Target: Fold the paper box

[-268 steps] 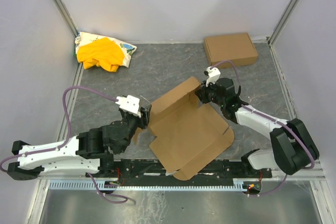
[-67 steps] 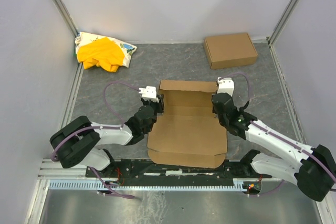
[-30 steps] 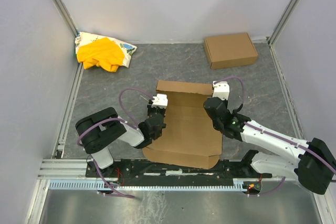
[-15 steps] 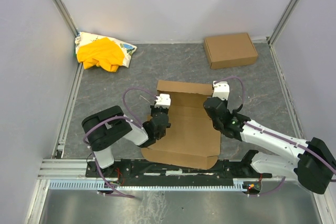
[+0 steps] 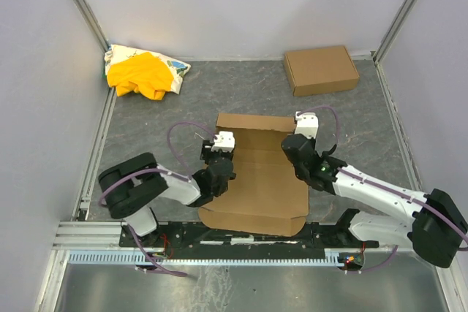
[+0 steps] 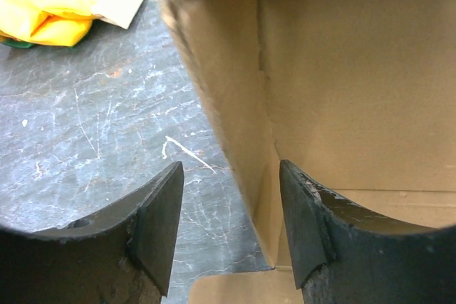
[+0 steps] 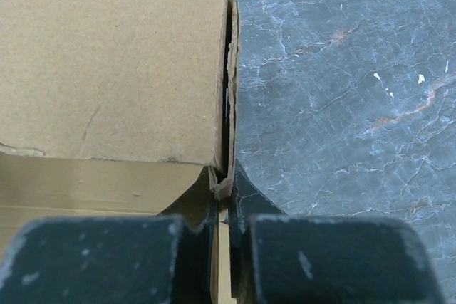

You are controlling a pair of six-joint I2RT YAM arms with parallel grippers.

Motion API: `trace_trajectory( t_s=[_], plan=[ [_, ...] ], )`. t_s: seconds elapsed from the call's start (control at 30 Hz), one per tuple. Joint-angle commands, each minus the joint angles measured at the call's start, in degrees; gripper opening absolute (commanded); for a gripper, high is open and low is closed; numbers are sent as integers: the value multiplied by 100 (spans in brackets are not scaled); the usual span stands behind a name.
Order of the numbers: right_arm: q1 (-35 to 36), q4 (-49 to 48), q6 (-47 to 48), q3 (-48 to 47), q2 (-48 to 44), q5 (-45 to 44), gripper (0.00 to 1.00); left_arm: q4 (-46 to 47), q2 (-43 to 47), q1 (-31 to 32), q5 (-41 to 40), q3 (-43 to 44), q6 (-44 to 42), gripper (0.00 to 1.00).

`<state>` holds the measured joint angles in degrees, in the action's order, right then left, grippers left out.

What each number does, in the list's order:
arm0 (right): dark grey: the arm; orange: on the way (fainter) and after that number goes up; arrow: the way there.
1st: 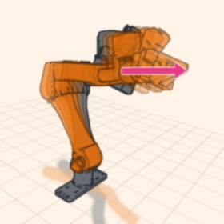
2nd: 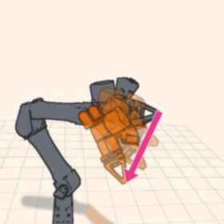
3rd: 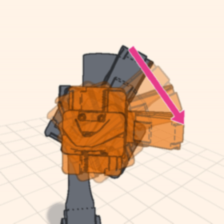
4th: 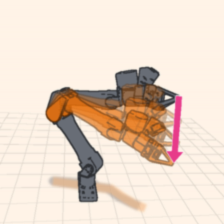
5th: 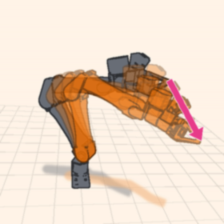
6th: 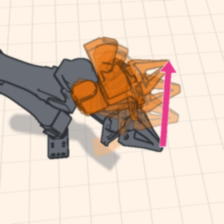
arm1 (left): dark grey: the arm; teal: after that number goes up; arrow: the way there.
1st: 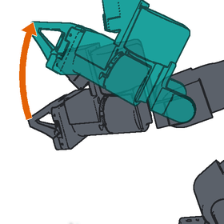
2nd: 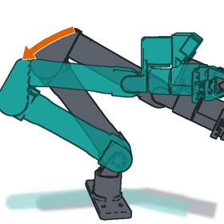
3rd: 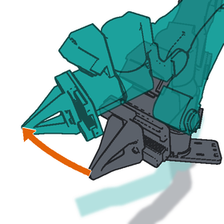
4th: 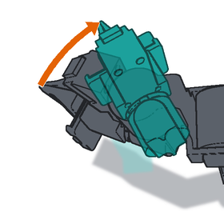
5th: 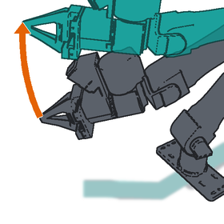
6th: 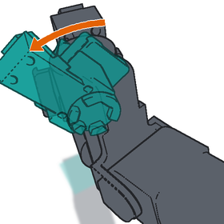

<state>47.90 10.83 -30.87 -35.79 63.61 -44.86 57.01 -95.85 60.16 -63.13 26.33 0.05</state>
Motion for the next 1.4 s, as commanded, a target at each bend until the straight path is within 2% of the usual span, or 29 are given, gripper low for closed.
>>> trace_trajectory(
  t_s=[0.0, 0.1, 0.17, 0.2, 0.27, 0.3, 0.47, 0.6, 0.77, 0.83, 0.97, 1.2, 1.37],
  plan=[
    [26, -66, -142, -384, 55, -73, 2, -966, 994, 101, -185, -108, 703, 64],
    [26, 8, -172, -480, 124, -71, 2, -2073, 1799, 146, -93, -132, 1288, 65],
    [26, 123, -186, -585, 172, -39, 6, -3515, 2479, 151, 83, 69, 2028, 65],
    [26, 229, -184, -665, 189, -6, 15, -4266, 2815, 145, 117, 226, 2365, 66],
    [24, 467, -99, -822, 234, 63, 42, -5472, 3478, 147, 226, 506, 2815, 66],
    [26, 576, -8, -879, 234, 91, 49, -5956, 3783, 145, 274, 665, 2946, 66],
    [26, 923, 526, -986, -149, 78, 62, -7199, 5437, 144, 503, 922, 2933, 65],
    [29, 1117, 1215, -1174, -473, 293, 64, -7805, 6312, 142, 880, 1213, 2581, 64],
    [26, 1178, 2483, -1529, -643, 1417, 63, -8684, 6503, 136, 1008, 1723, 2558, 64],
    [27, 1375, 2609, -1660, -585, 1440, 63, -8849, 6567, 148, 965, 1777, 2517, 64],
    [27, 1618, 2192, -1498, -558, 933, 63, -8816, 6861, 143, 882, 1607, 2544, 64],
    [18, -172, 1150, 687, -1977, 756, 58, -8622, 7491, 143, 905, 1341, 2547, 63],
    [18, -897, 1079, 1193, -1882, 898, 58, -8625, 7617, 146, 881, 1314, 2543, 63]
  ],
)
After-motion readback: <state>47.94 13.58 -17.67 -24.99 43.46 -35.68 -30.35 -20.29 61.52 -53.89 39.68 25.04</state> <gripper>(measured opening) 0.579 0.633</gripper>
